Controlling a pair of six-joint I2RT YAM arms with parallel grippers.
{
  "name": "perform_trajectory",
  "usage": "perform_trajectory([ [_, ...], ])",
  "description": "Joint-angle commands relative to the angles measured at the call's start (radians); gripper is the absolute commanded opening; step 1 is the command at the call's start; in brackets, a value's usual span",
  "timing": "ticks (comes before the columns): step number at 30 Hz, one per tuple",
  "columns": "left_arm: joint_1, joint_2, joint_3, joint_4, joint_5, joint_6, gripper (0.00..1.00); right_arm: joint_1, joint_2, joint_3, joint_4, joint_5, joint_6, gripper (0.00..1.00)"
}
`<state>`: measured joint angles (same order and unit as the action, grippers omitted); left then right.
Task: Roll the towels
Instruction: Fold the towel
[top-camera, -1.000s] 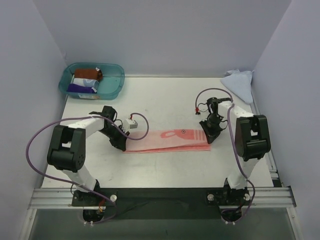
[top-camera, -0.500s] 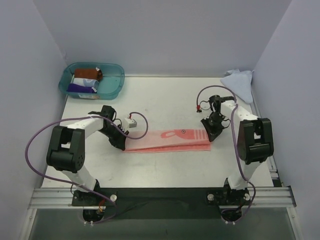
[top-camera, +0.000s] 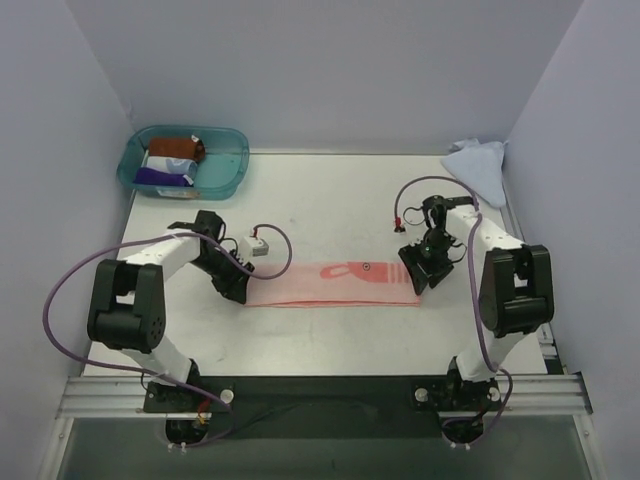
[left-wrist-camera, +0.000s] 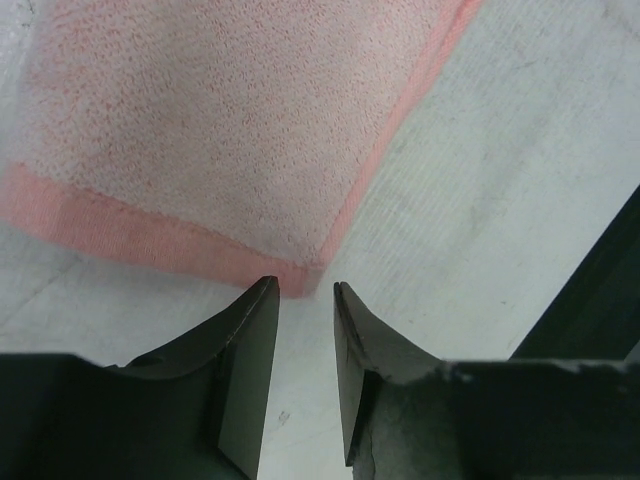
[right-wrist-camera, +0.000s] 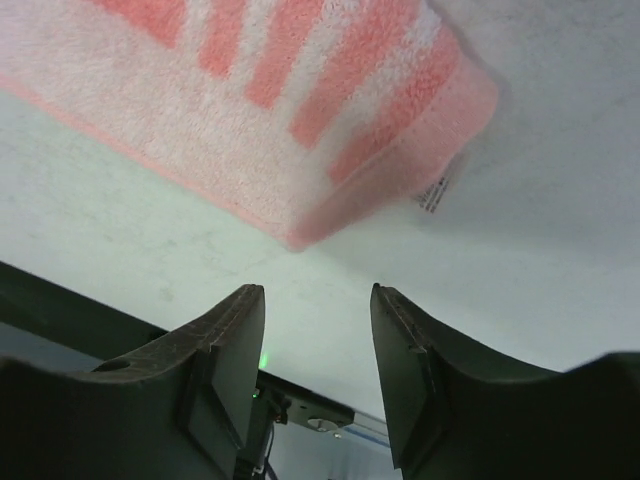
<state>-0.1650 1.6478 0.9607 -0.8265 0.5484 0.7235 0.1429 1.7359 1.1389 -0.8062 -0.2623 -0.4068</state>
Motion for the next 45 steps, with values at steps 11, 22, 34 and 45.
perform_trajectory([
  [11, 0.002, -0.071, 0.118, 0.061, 0.151, -0.114, 0.47, 0.044, 0.056, 0.177, -0.035, -0.097, 0.151, 0.33],
  [22, 0.002, 0.102, 0.056, 0.299, -0.107, -0.269, 0.50, 0.017, 0.293, 0.218, 0.062, 0.109, 0.181, 0.34],
  [34, -0.062, -0.069, 0.062, 0.270, 0.059, -0.384, 0.56, -0.035, 0.197, 0.423, -0.039, 0.083, 0.230, 0.62],
  [45, -0.059, -0.170, 0.076, 0.271, 0.038, -0.424, 0.71, -0.126, 0.266, 0.341, -0.039, 0.011, 0.352, 0.52],
])
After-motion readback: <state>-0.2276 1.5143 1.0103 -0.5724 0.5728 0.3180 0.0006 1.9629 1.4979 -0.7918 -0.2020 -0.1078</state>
